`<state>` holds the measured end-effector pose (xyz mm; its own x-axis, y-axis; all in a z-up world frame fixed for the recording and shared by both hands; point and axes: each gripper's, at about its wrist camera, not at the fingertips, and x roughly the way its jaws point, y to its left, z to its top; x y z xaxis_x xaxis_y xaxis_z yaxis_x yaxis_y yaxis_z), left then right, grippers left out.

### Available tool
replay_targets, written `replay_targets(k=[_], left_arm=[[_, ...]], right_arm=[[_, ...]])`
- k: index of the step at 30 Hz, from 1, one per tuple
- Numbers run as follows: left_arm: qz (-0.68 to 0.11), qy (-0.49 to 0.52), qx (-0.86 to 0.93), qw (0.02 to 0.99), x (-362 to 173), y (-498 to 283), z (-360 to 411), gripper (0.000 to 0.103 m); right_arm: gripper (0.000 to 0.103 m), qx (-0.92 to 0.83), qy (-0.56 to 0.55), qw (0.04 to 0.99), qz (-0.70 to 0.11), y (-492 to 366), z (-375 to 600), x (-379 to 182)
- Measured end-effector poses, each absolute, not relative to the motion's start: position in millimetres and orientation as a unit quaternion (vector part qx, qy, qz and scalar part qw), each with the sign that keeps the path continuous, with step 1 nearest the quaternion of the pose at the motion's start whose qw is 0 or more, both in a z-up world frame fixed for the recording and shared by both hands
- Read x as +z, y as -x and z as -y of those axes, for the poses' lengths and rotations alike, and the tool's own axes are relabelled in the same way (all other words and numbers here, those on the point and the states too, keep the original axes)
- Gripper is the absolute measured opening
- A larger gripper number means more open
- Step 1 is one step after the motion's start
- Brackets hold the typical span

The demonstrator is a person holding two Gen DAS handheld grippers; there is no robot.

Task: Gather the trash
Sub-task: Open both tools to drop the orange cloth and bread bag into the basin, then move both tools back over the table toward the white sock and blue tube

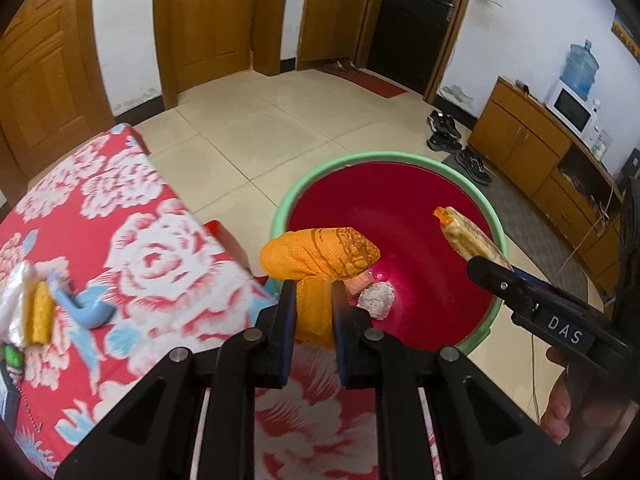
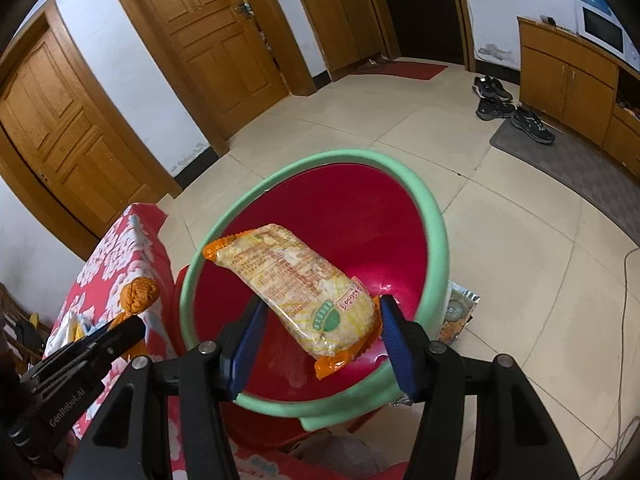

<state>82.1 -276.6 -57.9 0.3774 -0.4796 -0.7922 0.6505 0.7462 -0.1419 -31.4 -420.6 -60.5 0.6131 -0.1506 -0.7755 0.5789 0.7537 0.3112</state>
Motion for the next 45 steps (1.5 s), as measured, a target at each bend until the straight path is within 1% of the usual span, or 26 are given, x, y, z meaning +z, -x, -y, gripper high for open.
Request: replay_targets(k=[9, 11, 12, 14, 16, 17, 28, 31, 32, 35, 37, 45], left_arm=[[-0.440, -0.115, -0.358, 0.816, -65, -76, 294, 0.016], [-0.441, -0.116, -0.359, 0.815, -65, -77, 295, 0.021], [-0.441, -0.116, -0.359, 0.815, -64, -78, 294, 0.025], [-0.440, -0.116, -0.360, 0.814, -65, -77, 296, 0.027], [-0.438, -0.119, -0.364, 0.813, -65, -77, 295, 0.033], [-0.437, -0.120, -0.364, 0.814, -64, -76, 295, 0.033], [-0.442, -0.107, -0.348, 0.820, -60, -77, 278, 0.034], [-0.442, -0.098, -0.339, 0.824, -56, -76, 266, 0.034], [-0.442, -0.096, -0.337, 0.826, -55, -76, 263, 0.034], [-0.442, -0.087, -0.328, 0.831, -51, -74, 249, 0.034], [-0.441, -0.082, -0.321, 0.834, -48, -76, 239, 0.034], [-0.436, -0.059, -0.287, 0.851, -37, -84, 199, 0.034]], right_arm=[[0.061, -0.223, -0.288, 0.847, -0.387, 32, 431, -69], [0.061, -0.223, -0.290, 0.847, -0.385, 32, 431, -69], [0.061, -0.224, -0.291, 0.848, -0.384, 33, 431, -68], [0.061, -0.223, -0.291, 0.848, -0.382, 32, 431, -67], [0.061, -0.224, -0.291, 0.848, -0.381, 32, 431, -66], [0.062, -0.223, -0.292, 0.848, -0.381, 33, 431, -66], [0.063, -0.219, -0.291, 0.851, -0.379, 37, 425, -60], [0.066, -0.212, -0.293, 0.852, -0.378, 37, 421, -56], [0.069, -0.210, -0.293, 0.853, -0.377, 37, 419, -55], [0.070, -0.202, -0.291, 0.857, -0.375, 38, 411, -50], [0.074, -0.198, -0.290, 0.858, -0.374, 37, 407, -47], [0.075, -0.179, -0.281, 0.864, -0.378, 32, 384, -41]])
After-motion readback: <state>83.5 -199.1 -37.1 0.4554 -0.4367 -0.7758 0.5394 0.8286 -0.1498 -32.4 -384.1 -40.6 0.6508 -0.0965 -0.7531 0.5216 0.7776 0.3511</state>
